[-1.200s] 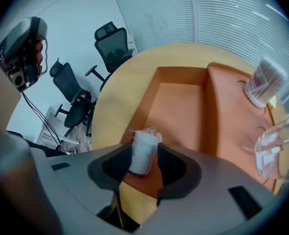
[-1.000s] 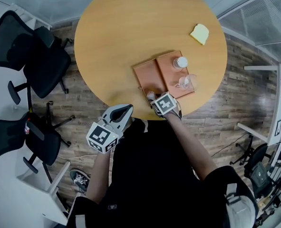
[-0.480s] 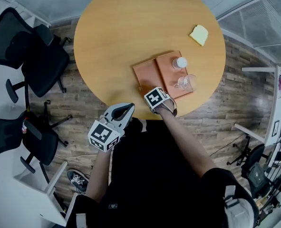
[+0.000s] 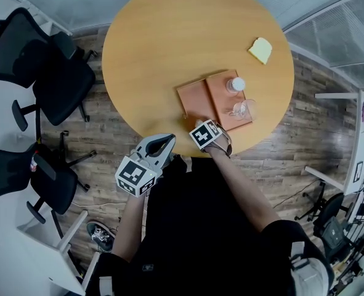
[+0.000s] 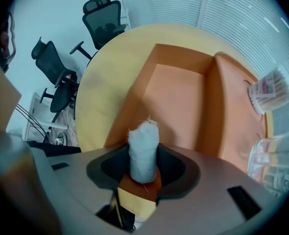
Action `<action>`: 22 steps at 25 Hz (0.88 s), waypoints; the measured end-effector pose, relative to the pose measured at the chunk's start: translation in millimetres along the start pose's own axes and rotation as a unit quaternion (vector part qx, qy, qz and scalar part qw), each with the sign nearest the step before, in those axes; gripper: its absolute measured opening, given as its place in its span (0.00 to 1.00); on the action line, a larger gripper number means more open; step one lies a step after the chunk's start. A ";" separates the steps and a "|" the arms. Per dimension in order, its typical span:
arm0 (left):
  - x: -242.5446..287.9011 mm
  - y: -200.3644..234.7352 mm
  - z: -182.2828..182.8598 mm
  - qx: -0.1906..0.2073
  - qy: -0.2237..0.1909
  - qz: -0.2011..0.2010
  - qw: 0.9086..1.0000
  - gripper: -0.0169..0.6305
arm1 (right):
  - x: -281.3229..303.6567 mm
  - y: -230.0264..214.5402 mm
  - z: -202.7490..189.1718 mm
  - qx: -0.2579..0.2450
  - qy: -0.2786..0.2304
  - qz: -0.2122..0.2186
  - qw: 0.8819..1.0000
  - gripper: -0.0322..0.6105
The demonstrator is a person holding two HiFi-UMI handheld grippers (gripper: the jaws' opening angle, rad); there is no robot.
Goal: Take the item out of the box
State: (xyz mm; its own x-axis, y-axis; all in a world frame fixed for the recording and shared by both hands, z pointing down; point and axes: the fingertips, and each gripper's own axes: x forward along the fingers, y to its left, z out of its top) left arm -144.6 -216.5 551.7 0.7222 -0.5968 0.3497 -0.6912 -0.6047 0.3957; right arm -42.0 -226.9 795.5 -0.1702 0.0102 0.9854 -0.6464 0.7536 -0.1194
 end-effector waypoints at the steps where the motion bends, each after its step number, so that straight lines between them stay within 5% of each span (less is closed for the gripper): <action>1: -0.7 -0.5 0.6 0.002 0.000 0.000 1.000 0.04 | -0.9 0.6 -0.1 -0.001 -0.003 0.001 1.000 0.30; 9: -5.4 -5.6 5.6 0.016 -0.006 -0.002 1.000 0.04 | -28.0 5.3 4.8 0.018 -0.076 0.028 0.997 0.30; 17: -8.8 -15.5 13.2 0.037 -0.011 -0.013 0.999 0.04 | -79.5 10.6 20.4 0.017 -0.214 0.033 0.976 0.30; 22: -11.1 -26.9 18.8 0.053 -0.016 -0.022 0.998 0.04 | -121.5 13.9 25.9 0.033 -0.303 0.054 0.951 0.30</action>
State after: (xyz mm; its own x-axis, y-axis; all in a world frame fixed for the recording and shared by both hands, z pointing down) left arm -134.5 -203.5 521.1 0.7517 -0.5839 0.3067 -0.6591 -0.6818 0.3174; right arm -49.7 -234.7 670.9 -0.6222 -0.3116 0.7182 -0.6435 0.7261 -0.2424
